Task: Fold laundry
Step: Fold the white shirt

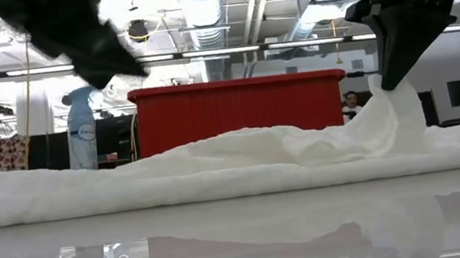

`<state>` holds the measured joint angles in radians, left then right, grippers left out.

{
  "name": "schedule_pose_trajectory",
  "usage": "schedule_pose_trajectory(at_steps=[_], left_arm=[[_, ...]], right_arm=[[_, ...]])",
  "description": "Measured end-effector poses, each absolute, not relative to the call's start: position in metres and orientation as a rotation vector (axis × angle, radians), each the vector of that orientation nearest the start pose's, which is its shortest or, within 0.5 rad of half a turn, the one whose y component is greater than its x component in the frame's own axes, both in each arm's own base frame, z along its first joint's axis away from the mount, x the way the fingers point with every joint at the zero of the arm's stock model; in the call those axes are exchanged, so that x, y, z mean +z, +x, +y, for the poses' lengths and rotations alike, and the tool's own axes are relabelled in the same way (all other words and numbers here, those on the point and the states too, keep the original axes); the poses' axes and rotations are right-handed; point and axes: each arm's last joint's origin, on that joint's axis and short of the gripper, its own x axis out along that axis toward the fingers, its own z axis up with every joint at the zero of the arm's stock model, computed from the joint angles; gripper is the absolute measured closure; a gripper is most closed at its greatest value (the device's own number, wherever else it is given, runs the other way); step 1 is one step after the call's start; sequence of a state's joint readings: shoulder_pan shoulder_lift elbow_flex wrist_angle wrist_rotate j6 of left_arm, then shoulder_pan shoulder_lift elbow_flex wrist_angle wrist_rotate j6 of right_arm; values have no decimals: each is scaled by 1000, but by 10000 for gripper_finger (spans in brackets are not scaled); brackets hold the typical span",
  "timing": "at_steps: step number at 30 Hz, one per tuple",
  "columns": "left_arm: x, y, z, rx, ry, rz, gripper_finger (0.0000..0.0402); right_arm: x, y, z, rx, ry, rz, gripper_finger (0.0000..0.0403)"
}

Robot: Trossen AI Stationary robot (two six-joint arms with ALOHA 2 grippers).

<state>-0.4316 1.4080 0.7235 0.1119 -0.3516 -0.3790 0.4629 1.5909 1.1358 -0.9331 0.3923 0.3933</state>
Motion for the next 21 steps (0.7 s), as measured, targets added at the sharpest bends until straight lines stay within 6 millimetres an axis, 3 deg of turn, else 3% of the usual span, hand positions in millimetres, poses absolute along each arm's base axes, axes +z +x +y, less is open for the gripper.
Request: schedule_pose_trajectory(at_steps=[6, 11, 21], left_arm=[[199, 278, -102, 240, 87, 411, 350], [191, 295, -96, 61, 155, 384, 334], [188, 352, -97, -40, 466, 501, 271]], right_arm=[[221, 264, 119, -188, -237, 1232, 386], [221, 265, 119, -199, -243, 1216, 386], [221, 265, 119, -217, -249, 1202, 386]])
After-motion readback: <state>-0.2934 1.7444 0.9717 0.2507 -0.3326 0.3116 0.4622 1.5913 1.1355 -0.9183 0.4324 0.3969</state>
